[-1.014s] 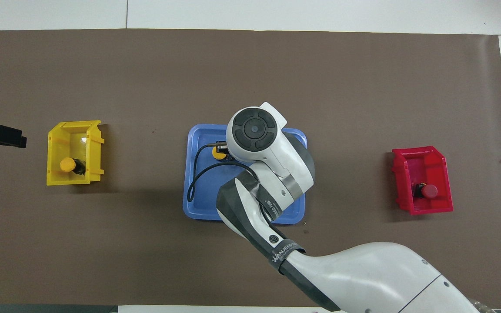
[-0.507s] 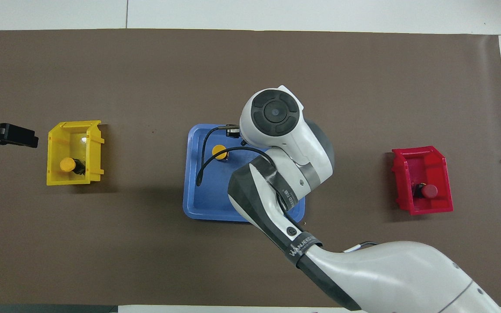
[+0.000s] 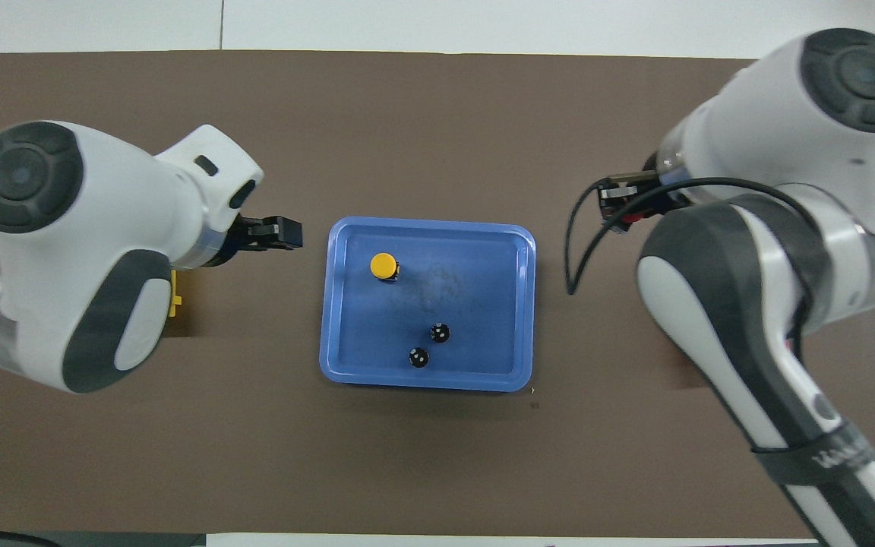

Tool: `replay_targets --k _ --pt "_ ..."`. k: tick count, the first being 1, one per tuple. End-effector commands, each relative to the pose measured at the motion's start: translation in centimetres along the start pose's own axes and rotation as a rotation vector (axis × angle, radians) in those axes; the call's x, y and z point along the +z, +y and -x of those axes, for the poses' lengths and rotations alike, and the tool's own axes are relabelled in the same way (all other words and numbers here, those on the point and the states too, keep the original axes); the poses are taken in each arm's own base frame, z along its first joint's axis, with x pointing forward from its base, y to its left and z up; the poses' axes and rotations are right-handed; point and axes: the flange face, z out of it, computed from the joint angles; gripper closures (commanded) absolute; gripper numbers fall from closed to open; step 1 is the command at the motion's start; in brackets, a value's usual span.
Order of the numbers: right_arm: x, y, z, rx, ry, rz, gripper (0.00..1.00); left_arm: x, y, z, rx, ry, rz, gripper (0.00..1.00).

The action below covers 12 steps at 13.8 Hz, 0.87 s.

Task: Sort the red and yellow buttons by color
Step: 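Drop the red button into the red bin while the left gripper grasps yellow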

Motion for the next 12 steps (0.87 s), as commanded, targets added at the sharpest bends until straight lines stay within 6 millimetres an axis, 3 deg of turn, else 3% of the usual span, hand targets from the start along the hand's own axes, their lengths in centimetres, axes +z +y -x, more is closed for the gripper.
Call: replay_targets --k 1,3,6,10,11,12 --pt "2.6 5.0 3.7 -0.061 0.016 -0.016 0.86 4.5 3.1 -1.6 -0.020 -0.010 0.018 0.00" --pt "3.8 7.3 4.9 -0.086 0.046 -0.002 0.86 6.5 5.0 -1.6 -0.018 -0.032 0.004 0.00" --pt "5.3 10.1 6.3 -0.119 0.054 0.008 0.86 10.0 7.2 -0.1 0.002 -0.074 -0.023 0.00" --pt "8.0 10.5 7.4 -0.106 0.055 0.014 0.86 11.4 7.3 0.6 -0.007 -0.089 -0.034 0.05" --pt "8.5 10.6 7.6 -0.104 0.056 0.016 0.86 11.3 7.3 0.5 -0.032 -0.089 -0.035 0.19" --pt "9.1 10.6 7.8 -0.102 0.063 0.020 0.86 11.3 7.4 0.5 -0.087 -0.082 -0.033 0.58"
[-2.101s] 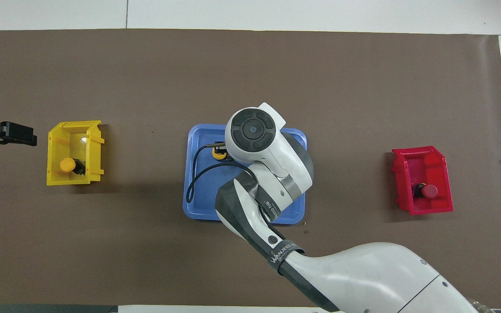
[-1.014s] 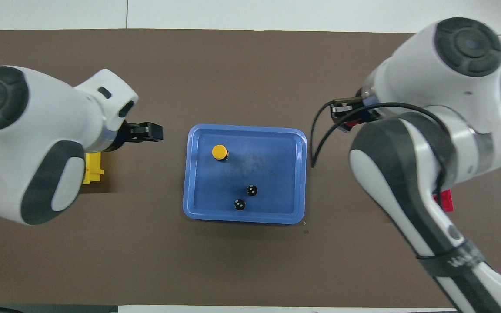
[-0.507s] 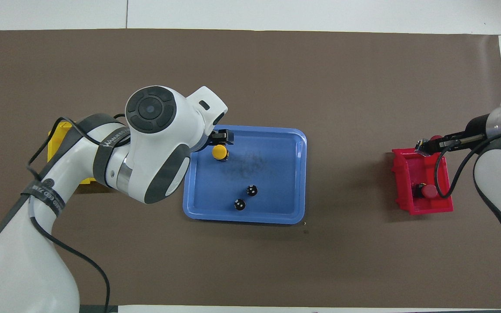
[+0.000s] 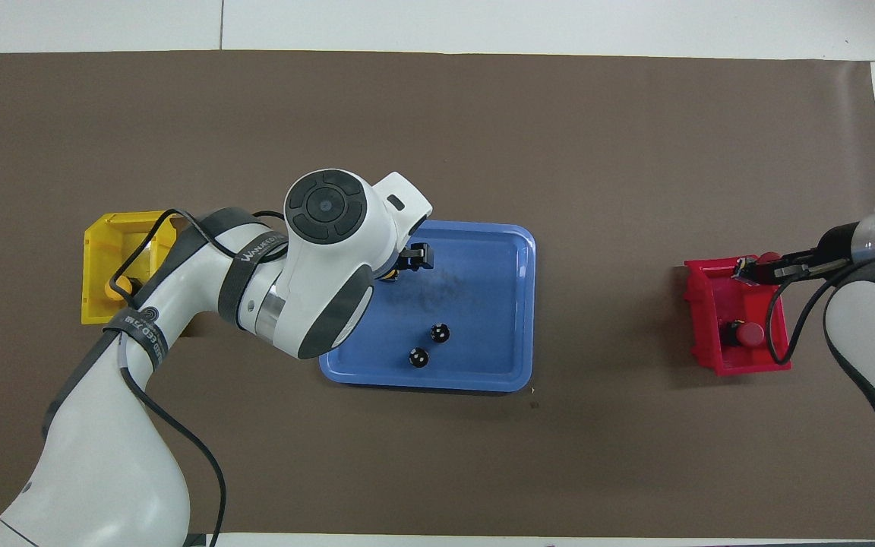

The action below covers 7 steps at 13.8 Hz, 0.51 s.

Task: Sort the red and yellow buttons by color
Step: 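Carry the last yellow button to the yellow bin and release it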

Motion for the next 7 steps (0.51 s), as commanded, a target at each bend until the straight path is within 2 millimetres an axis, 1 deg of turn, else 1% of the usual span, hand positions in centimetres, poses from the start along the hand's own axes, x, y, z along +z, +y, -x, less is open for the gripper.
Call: replay_targets --k 1,2,3,4,5,6,7 --pt "1.0 0.0 1.3 -0.004 0.021 -0.003 0.86 -0.1 0.1 -0.2 -0.083 0.016 0.017 0.98" --pt "1.5 -0.2 1.3 -0.006 0.030 0.001 0.86 0.5 0.1 -0.4 -0.084 0.022 0.018 0.99" --pt "2.1 -0.4 1.5 -0.010 0.037 0.006 0.86 0.6 0.1 -0.4 -0.084 0.022 0.018 0.99" --pt "2.7 -0.3 1.7 -0.007 0.034 0.005 0.86 0.4 0.2 -0.4 -0.091 0.016 0.016 0.99" --pt "3.8 -0.3 2.0 -0.004 0.025 0.003 0.86 -0.1 0.4 -0.3 -0.097 0.009 0.013 0.99" --pt "4.2 -0.4 2.2 -0.005 0.027 0.005 0.86 -1.6 0.7 -0.5 -0.097 -0.003 0.005 0.99" --pt "4.4 -0.7 2.3 -0.005 0.032 0.008 0.86 -2.9 -0.2 -0.6 -0.098 -0.035 -0.017 0.99"
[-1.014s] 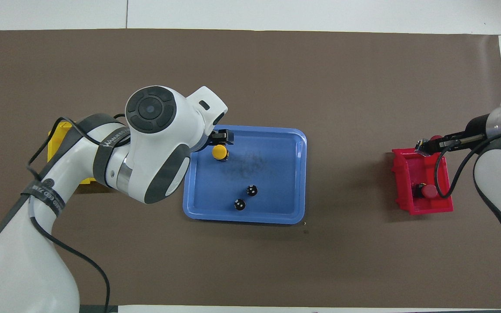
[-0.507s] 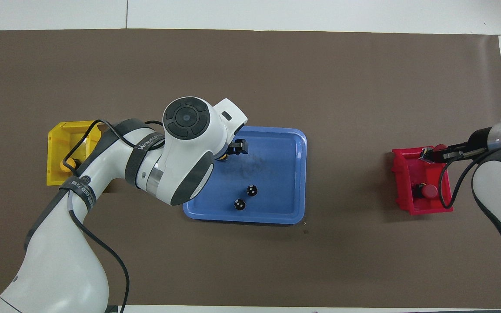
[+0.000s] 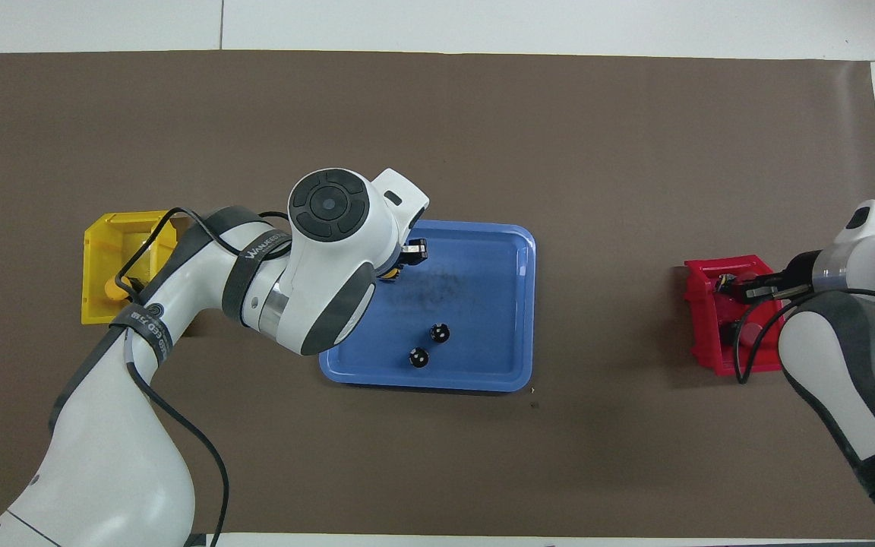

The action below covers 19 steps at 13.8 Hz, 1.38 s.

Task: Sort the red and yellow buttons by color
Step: 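Carry the last yellow button to the yellow bin and release it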

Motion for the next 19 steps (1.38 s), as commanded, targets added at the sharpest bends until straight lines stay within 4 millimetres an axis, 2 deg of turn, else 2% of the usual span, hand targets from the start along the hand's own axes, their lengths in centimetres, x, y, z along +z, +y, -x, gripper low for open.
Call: replay_targets --k 1,2,3,5,8,9,10,11,12,14,15,17,19 --pt "0.9 -0.3 0.7 -0.011 0.020 -0.005 0.86 -5.3 -1.8 -0.2 -0.015 -0.041 -0.023 0.99" --pt "1.6 0.1 0.8 -0.007 0.008 -0.011 0.86 -7.5 -4.9 -1.2 0.001 -0.054 -0.026 0.99" --pt "1.7 -0.1 0.8 -0.011 0.005 -0.012 0.86 -10.1 -9.8 -2.5 0.020 -0.077 -0.026 0.99" --pt "1.9 -0.2 0.9 -0.011 0.008 -0.011 0.86 -12.9 -18.8 -5.6 0.068 -0.095 -0.013 0.99" --pt "2.1 0.0 1.1 -0.008 0.015 -0.006 0.81 -14.1 -28.8 -8.4 0.098 -0.067 0.008 0.99" --pt "2.4 -0.1 1.4 -0.009 0.011 -0.007 0.78 -13.9 -30.8 -8.7 0.090 -0.068 0.010 0.99" --pt "2.5 0.0 1.6 -0.004 0.009 -0.007 0.76 -13.8 -33.9 -9.0 0.045 -0.061 0.014 0.99" --pt "2.4 0.1 1.6 -0.003 0.010 -0.006 0.73 -13.4 -35.3 -9.0 0.023 -0.064 0.017 0.99" --pt "2.5 0.1 1.6 -0.003 0.007 -0.008 0.71 -13.2 -35.6 -8.9 0.017 -0.053 0.019 0.99" --pt "2.4 0.1 1.6 -0.007 0.008 -0.006 0.54 -11.6 -37.1 -8.8 -0.010 -0.033 0.019 0.99" --pt "2.3 0.1 1.4 -0.026 0.011 -0.005 0.53 -10.6 -37.2 -8.6 -0.012 -0.032 0.018 0.99" --pt "1.7 0.6 1.0 -0.047 0.013 -0.007 0.45 -8.6 -37.7 -8.3 -0.021 -0.021 0.017 0.99" --pt "0.7 0.9 0.2 -0.049 0.006 -0.013 0.45 -7.2 -37.9 -8.4 -0.025 -0.004 0.015 0.99"
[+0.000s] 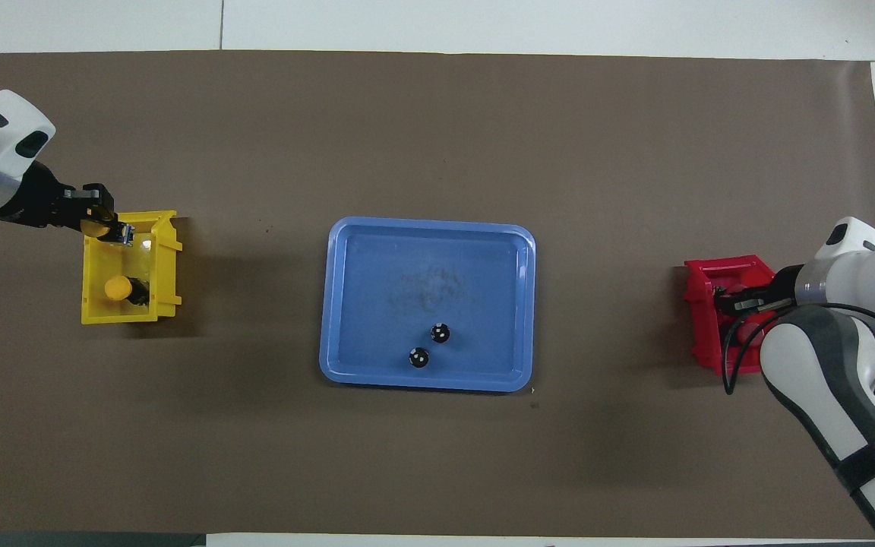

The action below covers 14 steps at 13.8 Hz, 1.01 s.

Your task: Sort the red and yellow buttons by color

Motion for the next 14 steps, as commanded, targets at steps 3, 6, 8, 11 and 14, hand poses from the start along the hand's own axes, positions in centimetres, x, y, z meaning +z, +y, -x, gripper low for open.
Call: replay_targets --k 3,6,8,11,14 --pt "-4.9 1.1 -3.4 -0.026 -0.028 -0.043 0.45 4.0 -0.8 0.2 -0.019 0.051 0.014 0.99" --pt "-11.1 0.5 -5.9 0.007 -0.016 -0.047 0.21 5.8 -1.6 0.0 -0.034 0.069 0.011 0.61" --pt "-16.2 0.2 -6.9 0.062 -0.022 -0.052 0.00 5.7 -1.6 -0.1 -0.036 0.067 0.014 0.40" --pt "-21.0 0.5 -7.0 0.156 -0.028 -0.043 0.00 4.6 -1.5 -0.2 -0.035 0.046 0.016 0.40" --pt "-24.1 1.3 -7.4 0.161 -0.084 0.018 0.00 -1.6 -0.9 -0.5 -0.018 -0.004 0.022 0.36"
